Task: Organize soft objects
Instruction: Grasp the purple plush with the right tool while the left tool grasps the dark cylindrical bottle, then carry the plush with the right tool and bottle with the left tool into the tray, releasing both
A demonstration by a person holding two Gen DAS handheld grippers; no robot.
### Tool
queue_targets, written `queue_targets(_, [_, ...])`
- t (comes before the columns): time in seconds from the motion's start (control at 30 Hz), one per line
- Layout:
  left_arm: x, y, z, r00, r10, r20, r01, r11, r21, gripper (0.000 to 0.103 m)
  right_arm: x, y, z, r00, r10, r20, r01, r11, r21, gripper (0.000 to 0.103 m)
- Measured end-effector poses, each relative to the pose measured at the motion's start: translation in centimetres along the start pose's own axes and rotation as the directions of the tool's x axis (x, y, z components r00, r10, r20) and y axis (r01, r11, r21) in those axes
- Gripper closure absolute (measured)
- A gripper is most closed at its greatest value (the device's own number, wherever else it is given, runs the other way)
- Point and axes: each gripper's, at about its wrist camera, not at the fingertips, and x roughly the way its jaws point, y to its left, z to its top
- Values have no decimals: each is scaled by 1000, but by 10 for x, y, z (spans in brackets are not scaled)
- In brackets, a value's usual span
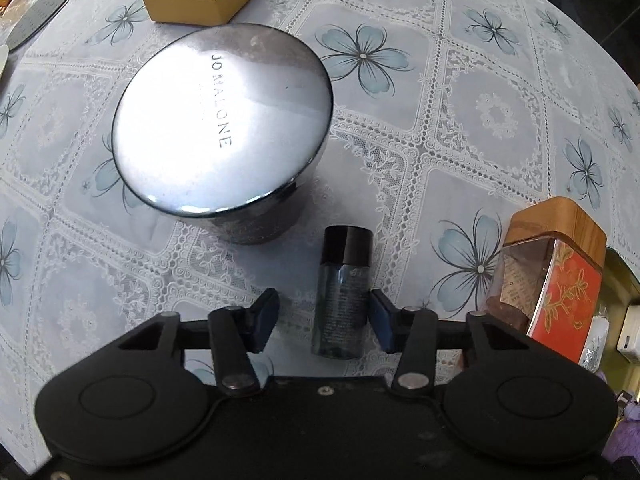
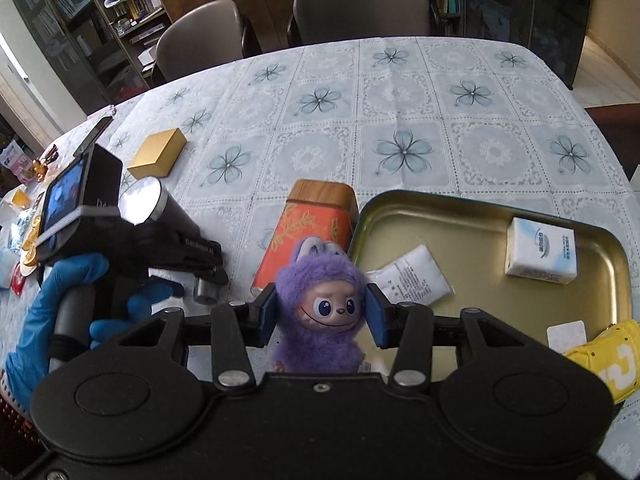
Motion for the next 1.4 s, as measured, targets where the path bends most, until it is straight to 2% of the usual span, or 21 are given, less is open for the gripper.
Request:
queue_targets(0.07, [-3, 1, -2, 1000, -28, -9, 28, 1000, 1, 75, 0, -2, -3, 1000, 11, -13, -11, 1000, 1, 57])
queue_targets(0.1, [-4, 2, -3, 999, -36, -14, 36, 999, -1, 78, 0, -4, -4, 1000, 18, -20, -18, 1000, 4, 57])
queue_targets(0.37, [-39, 14, -30, 1000, -5, 16, 4, 999, 32, 79, -3, -15, -11, 997, 60, -51, -59, 998, 29, 57])
queue_targets(0.5, [-68, 12, -51, 999, 30, 43, -32, 997, 68, 79, -9, -28, -14, 997, 70, -44, -68, 996, 50, 57])
queue_targets(0.6, [-91, 3, -64, 998, 13, 61, -18, 996, 91, 79, -17, -44, -12, 997, 74, -17, -72, 994, 87, 57])
queue_targets(0.77, [-121, -43, -73, 993, -61, 98, 42, 981, 187, 80, -35, -82, -5, 998, 44, 50, -52, 982, 182, 57])
queue_targets(0.9, [-131, -92, -73, 987, -132, 96, 104, 961, 258, 80, -50, -115, 2, 995, -8, 95, -18, 964, 265, 57])
queue_targets(1.07, [-138, -142, -73, 978, -179, 107, 135, 934, 330, 80, -61, -147, 3, 992, -36, 120, -7, 941, 337, 57])
queue_targets(1.17, [-134, -142, -79, 982, -156, 111, 110, 935, 337, 79, -65, -158, -1, 992, -25, 126, -20, 939, 343, 57])
queue_targets(1.27, [-119, -122, -87, 992, -77, 101, 41, 947, 319, 62, -61, -162, -5, 994, -14, 110, -24, 941, 338, 57])
queue_targets(1.3, [-112, -112, -92, 994, -50, 102, 15, 948, 317, 61, -59, -163, -7, 995, -13, 102, -22, 941, 337, 57])
queue_targets(1.4, [-93, -89, -109, 992, 24, 127, -68, 931, 357, 59, -52, -163, -12, 998, 3, 69, -25, 944, 328, 57])
